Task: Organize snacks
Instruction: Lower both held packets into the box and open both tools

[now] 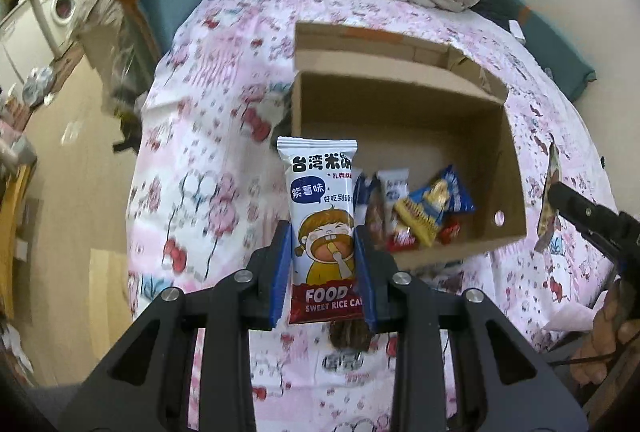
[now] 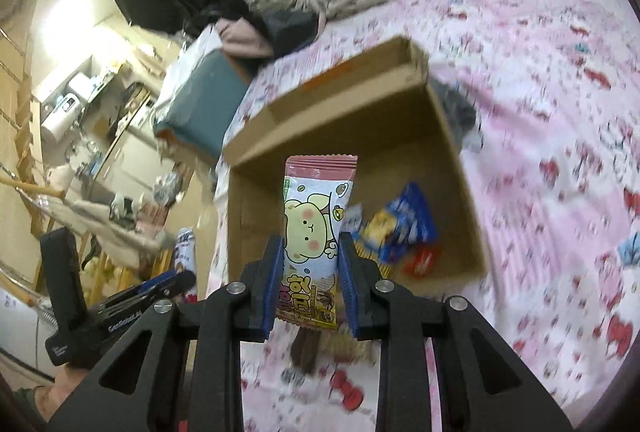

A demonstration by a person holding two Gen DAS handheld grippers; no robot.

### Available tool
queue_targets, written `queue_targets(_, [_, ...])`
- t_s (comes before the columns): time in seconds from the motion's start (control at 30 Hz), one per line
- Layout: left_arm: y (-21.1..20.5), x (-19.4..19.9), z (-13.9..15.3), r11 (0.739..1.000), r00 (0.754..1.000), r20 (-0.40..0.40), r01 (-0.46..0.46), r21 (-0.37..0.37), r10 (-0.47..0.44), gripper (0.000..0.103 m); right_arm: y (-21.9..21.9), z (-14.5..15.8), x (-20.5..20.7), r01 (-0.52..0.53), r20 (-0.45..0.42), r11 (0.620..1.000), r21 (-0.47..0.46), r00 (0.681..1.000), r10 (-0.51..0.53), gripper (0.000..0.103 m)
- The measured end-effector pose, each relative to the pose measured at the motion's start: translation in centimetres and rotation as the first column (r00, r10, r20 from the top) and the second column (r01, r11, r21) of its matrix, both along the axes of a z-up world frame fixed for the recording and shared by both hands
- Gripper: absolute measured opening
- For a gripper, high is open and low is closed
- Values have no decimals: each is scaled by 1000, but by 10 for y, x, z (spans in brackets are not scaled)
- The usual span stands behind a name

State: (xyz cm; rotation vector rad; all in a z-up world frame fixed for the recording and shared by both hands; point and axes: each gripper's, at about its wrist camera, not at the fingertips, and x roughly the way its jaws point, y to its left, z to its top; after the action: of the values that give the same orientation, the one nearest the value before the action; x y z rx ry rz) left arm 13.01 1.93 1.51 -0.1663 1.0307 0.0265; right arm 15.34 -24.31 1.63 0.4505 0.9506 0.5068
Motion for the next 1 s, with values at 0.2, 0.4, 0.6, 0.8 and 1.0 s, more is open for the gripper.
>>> queue_targets(0.2, [-13,28,4,999,999,33,30,19,-30,27,-5,-6,24,41,2,999,-24,999,-41,28])
queue_targets(0.4, [-25,53,-7,997,995,72,73,-8,-72,26,-1,-18,40,47,-8,996,-79,999,-48,28])
queue_targets(0.6, [-28,59,-32,997,992,99,77,21,-79,27,10,-39,45,45,-57,993,-112,997,-51,29])
queue_targets(0.8, [-21,58,-44,996,992,102,83,-32,-79,27,23,-51,46,1,-75,987,-159,997,-13,29])
queue_targets(1.0, [-17,57,-49,997,994,81,69,-42,-66,27,30,-59,47,-14,-109,986,-164,994,-4,29])
